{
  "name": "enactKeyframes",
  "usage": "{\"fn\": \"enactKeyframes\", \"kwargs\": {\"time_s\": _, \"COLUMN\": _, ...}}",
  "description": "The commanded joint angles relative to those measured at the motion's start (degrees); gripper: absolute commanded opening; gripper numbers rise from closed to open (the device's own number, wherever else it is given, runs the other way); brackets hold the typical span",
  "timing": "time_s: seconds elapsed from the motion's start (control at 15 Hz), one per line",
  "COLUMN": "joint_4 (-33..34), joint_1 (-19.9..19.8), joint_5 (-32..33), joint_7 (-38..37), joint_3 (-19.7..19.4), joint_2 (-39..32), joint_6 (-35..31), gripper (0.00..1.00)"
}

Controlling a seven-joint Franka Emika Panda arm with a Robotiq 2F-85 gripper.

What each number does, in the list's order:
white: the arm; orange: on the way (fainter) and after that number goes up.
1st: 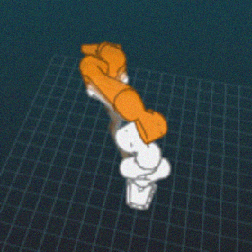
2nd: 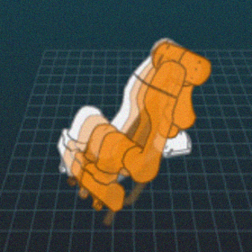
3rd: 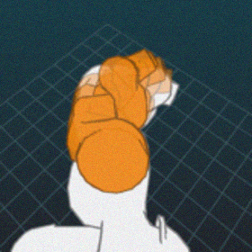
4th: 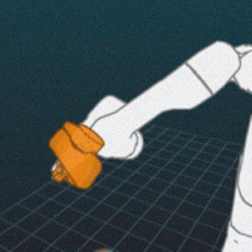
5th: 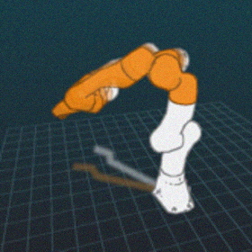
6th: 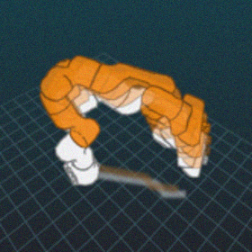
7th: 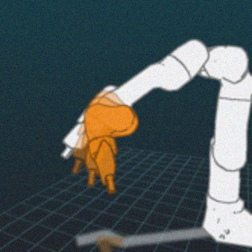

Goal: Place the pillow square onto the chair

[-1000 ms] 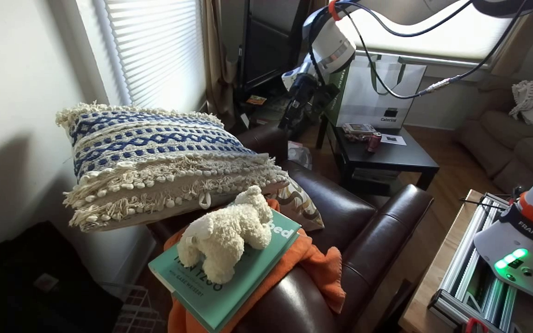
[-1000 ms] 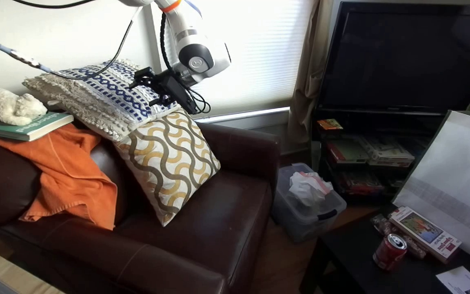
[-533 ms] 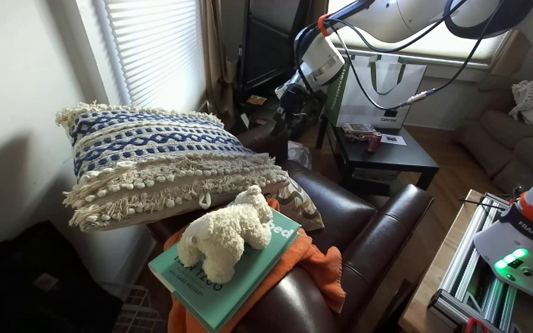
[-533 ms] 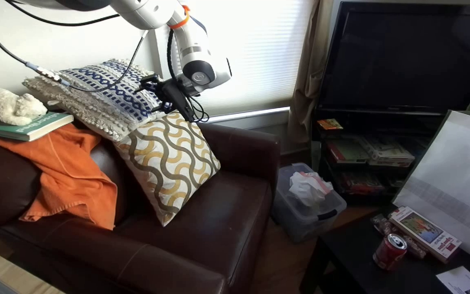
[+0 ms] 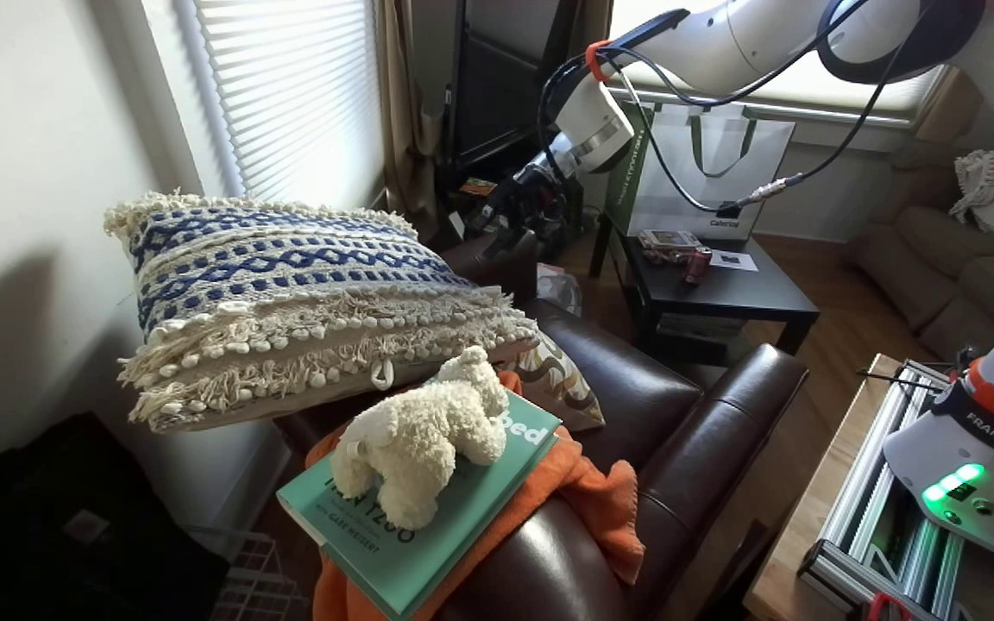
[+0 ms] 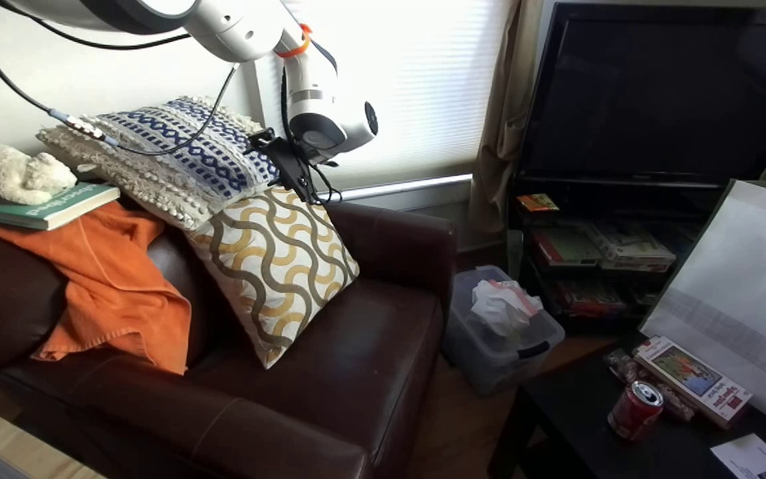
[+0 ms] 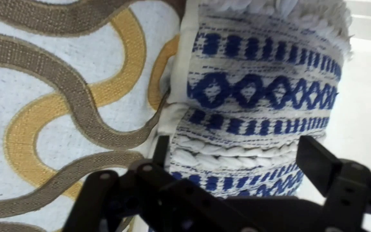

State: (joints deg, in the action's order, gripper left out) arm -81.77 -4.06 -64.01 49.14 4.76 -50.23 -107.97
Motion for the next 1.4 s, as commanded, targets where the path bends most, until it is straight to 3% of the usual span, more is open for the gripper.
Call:
{"fn": "enactKeyframes", "kwargs": {"time_s": 0.0, "joint_4": 2.07, "joint_1": 1.85, "joint_5": -2.16, "joint_7": -5.32, "joint_3": 0.77, "joint_2": -3.08, "joint_6": -6.65, "gripper": 1.0}}
{"fn": "enactKeyframes", "kwargs": {"time_s": 0.67, "joint_4": 10.77, "joint_1": 2.81, "joint_5": -1.19, "joint_7": -13.75, "joint_3": 4.02, "joint_2": -11.52, "joint_6": -6.94, "gripper": 1.0}}
{"fn": "enactKeyframes", "kwargs": {"time_s": 0.93, "joint_4": 16.2, "joint_1": 0.56, "joint_5": -1.57, "joint_7": -11.76, "joint_3": 6.82, "joint_2": -16.55, "joint_6": -0.92, "gripper": 1.0}}
{"fn": "enactKeyframes", "kwargs": {"time_s": 1.33, "joint_4": 26.54, "joint_1": 0.17, "joint_5": -0.67, "joint_7": -13.64, "joint_3": 9.35, "joint_2": -23.74, "joint_6": 15.52, "gripper": 1.0}}
